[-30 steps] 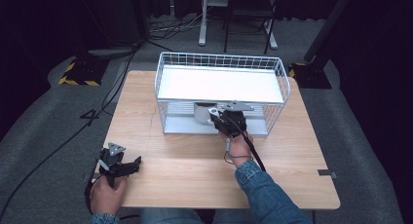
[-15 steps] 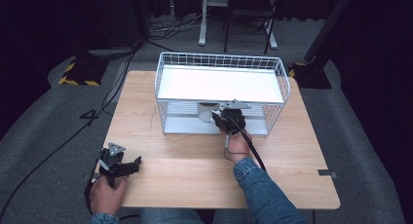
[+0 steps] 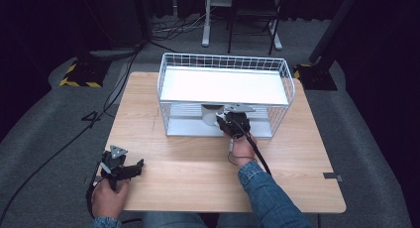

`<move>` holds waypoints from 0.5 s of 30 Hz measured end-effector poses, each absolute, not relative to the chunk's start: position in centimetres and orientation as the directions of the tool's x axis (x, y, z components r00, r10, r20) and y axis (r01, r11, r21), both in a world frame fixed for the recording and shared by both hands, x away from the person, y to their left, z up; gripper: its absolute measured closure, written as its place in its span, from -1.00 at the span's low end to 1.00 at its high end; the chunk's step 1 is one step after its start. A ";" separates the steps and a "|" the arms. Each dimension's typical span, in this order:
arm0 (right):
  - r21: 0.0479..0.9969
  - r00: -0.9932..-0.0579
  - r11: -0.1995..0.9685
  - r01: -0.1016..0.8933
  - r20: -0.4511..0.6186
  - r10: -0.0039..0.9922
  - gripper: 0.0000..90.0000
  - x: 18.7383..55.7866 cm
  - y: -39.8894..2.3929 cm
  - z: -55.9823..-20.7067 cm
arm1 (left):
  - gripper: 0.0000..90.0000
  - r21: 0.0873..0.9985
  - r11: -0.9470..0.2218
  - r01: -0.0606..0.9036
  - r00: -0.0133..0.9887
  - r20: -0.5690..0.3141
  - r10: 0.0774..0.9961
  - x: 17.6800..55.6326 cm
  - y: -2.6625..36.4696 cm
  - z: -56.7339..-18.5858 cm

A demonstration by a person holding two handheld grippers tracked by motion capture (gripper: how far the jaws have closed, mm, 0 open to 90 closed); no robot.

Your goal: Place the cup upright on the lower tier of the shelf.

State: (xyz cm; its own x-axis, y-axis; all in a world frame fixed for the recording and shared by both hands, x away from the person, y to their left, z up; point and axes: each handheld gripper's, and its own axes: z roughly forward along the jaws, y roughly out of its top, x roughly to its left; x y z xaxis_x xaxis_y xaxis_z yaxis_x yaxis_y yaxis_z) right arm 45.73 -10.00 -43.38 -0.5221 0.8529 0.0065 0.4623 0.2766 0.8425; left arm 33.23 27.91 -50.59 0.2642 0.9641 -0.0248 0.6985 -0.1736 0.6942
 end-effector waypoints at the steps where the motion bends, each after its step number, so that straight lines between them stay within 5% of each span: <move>1: 0.842 -0.521 0.277 0.463 0.007 0.853 0.58 45.7 -10.0 -43.4 | -0.67 0.694 -0.174 0.698 0.264 -0.025 0.964 33.2 27.9 -50.6; 15: 0.833 -0.520 0.297 0.466 -0.013 0.854 0.39 45.4 -10.1 -43.5 | -0.67 0.694 -0.174 0.698 0.264 -0.025 0.964 33.2 27.9 -50.6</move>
